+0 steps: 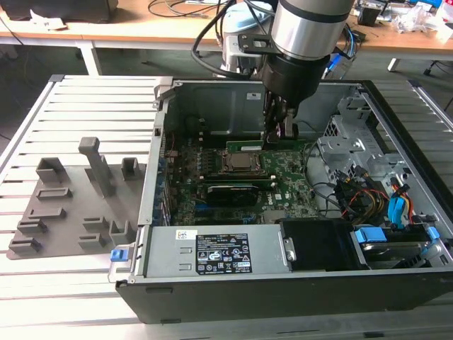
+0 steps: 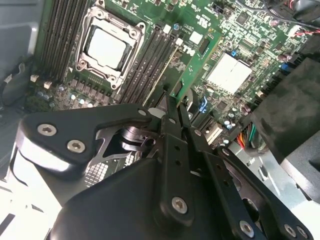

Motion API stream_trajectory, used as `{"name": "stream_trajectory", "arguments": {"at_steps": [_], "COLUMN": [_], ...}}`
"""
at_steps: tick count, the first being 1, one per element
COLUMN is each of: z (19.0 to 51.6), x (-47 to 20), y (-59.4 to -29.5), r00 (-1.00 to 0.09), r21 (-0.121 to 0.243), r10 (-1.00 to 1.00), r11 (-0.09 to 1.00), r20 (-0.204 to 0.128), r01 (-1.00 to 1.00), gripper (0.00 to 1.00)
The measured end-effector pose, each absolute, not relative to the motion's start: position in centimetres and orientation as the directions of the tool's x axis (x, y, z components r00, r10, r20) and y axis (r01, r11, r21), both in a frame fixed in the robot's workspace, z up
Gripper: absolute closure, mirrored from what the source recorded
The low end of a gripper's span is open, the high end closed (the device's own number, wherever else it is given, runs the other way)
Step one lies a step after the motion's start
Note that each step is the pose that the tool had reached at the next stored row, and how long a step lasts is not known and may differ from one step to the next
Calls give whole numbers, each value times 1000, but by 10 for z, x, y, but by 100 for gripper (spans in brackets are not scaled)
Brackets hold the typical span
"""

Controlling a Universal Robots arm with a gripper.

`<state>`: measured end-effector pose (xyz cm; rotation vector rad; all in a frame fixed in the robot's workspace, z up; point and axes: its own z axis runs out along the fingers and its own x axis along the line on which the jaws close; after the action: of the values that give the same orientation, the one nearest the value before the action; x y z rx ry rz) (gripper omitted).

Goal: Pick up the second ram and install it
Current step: 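Pick up the second ram and move it above second insertion slot, then insert the second ram into the second slot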

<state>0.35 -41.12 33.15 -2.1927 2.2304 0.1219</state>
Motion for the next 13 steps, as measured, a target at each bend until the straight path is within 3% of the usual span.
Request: {"name": "stream_trajectory", "arguments": {"at_steps": [13], "z": [327], "x": [3], "y": [-411], "r00": [-19], "r21": [47], "r10": [-998], "r11": [16], "r20": [-63], "r01": [-999], "gripper": [86]}}
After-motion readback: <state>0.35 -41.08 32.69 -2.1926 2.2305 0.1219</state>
